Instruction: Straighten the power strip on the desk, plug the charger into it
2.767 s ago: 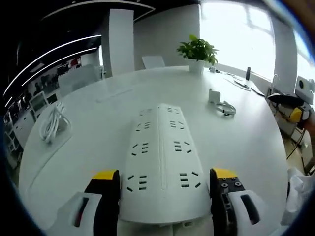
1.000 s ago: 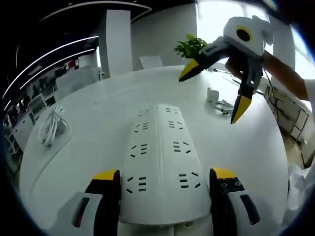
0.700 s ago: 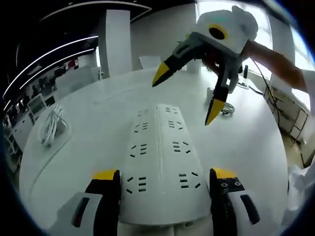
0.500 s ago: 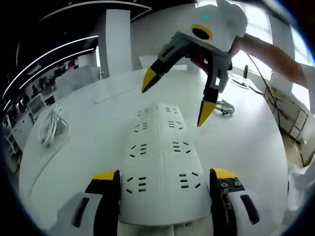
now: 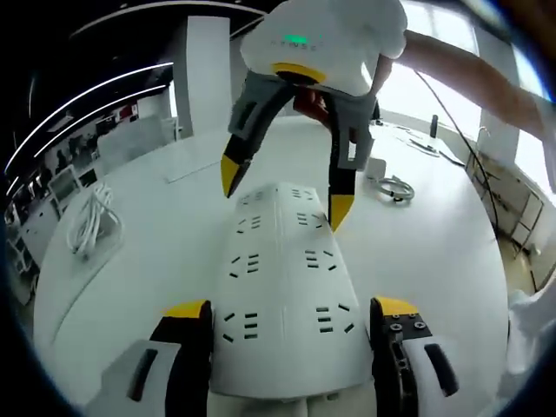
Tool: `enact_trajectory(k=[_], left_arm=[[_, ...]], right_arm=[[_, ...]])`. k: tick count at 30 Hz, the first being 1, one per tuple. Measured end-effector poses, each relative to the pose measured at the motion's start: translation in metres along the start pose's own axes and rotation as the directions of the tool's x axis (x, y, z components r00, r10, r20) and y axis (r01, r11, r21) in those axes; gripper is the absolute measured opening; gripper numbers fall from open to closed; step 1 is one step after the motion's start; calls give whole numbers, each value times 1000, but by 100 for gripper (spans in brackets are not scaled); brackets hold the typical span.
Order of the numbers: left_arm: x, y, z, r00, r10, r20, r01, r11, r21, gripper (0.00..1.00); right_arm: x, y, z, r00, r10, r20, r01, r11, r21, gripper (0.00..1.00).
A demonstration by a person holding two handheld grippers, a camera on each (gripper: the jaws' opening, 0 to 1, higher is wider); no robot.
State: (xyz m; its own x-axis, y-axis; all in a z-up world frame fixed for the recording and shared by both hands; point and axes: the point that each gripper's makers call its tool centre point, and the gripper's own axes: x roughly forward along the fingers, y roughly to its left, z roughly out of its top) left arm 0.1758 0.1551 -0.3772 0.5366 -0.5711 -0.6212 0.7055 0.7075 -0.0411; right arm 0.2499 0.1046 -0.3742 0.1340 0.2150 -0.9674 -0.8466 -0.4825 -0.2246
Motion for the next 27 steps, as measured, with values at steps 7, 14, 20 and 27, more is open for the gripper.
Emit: enact_trajectory(k=[7, 14, 20, 27], left_arm=[[-1, -1, -1, 1000, 1, -4, -1, 1000, 1, 75], [-1, -2, -1, 1000, 1, -4, -1, 1000, 0, 75], [-1, -3, -1, 1000, -15, -10, 15, 1000, 12, 75], [0, -3, 0, 999, -32, -20, 33, 999, 27, 75]], right_arm=[[2, 5, 0, 999, 49, -10, -49, 999, -15, 64], [1, 4, -1, 998, 57, 12, -56, 998, -21, 64], [0, 7, -1, 999, 43, 3, -43, 999, -7, 63], [-1, 8, -2, 999, 36, 2, -36, 999, 15, 62]])
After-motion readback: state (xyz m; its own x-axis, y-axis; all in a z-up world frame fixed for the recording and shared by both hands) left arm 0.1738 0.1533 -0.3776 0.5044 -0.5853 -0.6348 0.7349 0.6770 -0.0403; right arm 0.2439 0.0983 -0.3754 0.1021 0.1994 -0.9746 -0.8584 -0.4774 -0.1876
